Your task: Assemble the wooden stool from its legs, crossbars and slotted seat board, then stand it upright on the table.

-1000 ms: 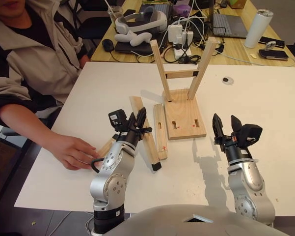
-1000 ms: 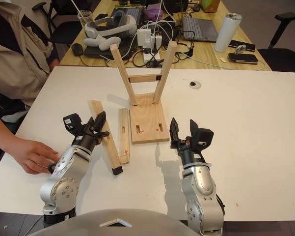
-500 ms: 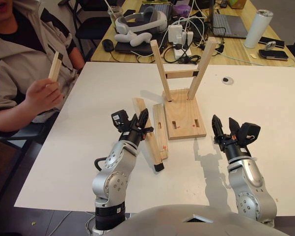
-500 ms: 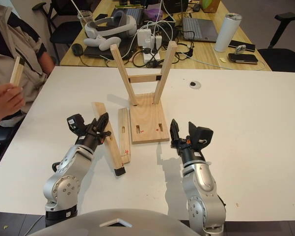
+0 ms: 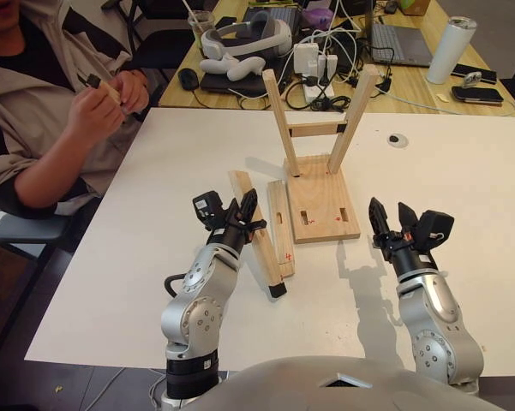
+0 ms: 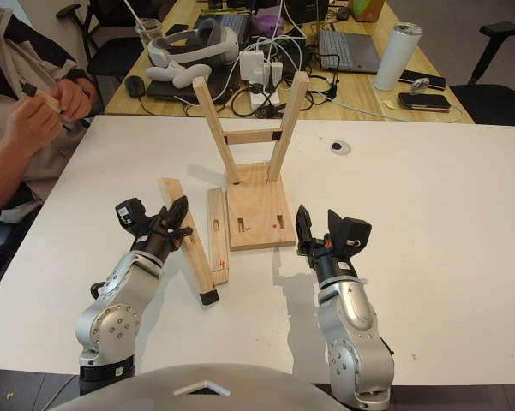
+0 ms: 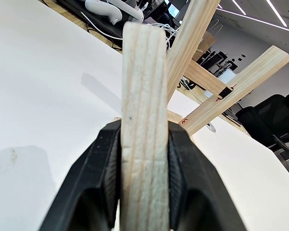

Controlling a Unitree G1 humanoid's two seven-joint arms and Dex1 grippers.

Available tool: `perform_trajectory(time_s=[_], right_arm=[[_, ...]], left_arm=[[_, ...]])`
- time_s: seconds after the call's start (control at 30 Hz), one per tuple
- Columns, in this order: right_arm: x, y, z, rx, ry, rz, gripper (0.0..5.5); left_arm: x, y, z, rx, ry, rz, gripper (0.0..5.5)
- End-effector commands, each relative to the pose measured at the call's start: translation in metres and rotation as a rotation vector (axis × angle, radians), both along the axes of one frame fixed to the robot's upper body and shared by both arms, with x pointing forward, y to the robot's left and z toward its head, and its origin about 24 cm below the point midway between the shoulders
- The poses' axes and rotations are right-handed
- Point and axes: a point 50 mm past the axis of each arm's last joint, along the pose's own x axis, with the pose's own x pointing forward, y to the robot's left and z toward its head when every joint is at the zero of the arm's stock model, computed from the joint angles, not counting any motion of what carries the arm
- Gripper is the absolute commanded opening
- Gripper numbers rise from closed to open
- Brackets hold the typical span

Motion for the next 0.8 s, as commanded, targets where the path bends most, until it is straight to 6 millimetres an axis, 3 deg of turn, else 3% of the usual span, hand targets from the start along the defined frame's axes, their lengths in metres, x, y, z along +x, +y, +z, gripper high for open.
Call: perform_trajectory(time_s=[0.03, 0.8], right_arm=[[0.0008, -0.0012, -0.0011, 0.003, 0.016, -0.004, 3.28], [0.0005, -0.0026, -0.0028, 0.003, 0.019, -0.012, 3.28]], left_arm=[[0.0034, -0.0059, 0.0017, -0.045, -0.004, 0.013, 1.02], [0.0043, -0.0068, -0.0007, -0.044, 0.0, 0.006, 1.02]])
